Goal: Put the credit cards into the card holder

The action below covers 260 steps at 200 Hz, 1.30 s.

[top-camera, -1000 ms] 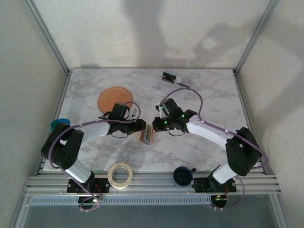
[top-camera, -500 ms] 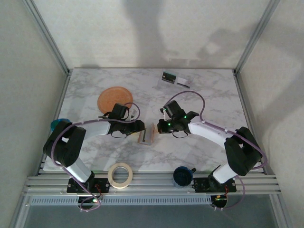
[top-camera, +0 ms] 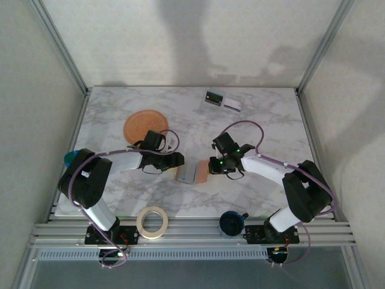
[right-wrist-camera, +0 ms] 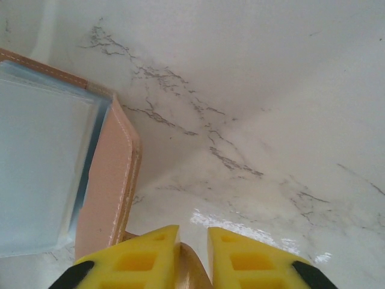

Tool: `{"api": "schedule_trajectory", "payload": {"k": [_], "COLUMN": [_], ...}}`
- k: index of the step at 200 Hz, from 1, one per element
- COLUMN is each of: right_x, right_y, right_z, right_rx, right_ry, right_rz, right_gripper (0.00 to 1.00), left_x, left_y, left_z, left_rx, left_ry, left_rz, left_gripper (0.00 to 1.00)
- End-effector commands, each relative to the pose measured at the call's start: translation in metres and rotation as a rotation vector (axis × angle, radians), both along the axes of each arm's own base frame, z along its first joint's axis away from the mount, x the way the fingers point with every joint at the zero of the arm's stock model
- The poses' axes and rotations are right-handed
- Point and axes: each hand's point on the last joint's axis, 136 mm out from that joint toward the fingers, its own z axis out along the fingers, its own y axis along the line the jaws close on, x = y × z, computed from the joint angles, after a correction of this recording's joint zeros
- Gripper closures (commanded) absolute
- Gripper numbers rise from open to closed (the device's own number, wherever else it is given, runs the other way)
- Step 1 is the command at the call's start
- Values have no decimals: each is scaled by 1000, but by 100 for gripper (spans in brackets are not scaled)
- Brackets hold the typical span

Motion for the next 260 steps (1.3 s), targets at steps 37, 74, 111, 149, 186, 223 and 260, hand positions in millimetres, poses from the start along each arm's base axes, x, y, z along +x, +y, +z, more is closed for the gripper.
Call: {"api": "schedule_trajectory", "payload": {"k": [37,74,111,149,186,223,260], "right_x": [8,12,4,-5,-3,1,-18], "right_y": [-20,-12,13,49,70,62,72], "right_z": [29,62,91,116,114,80,70], "right_rx": [-59,7,139,281,342,241,283], "right_ry": [-95,-154,-144,-112,-67,-37,0], "right_rz": [4,16,34,64,65,32,73], "right_gripper": [63,51,51,53,54,52,45], "left_x": [-1,0,5,12,9,1,-1], "left_y": [4,5,12,13,6,-15,-17], "left_z": [-5,-3,3,14,8,13,15], "left_rx": [66,75,119,127,95,1,-10], "left_ry": [-7,-13,-39,-72,-53,-39,-37], "left_rz": [-15,-15,11,25,16,-39,-52], "left_gripper": [48,48,47,46,46,46,46]}}
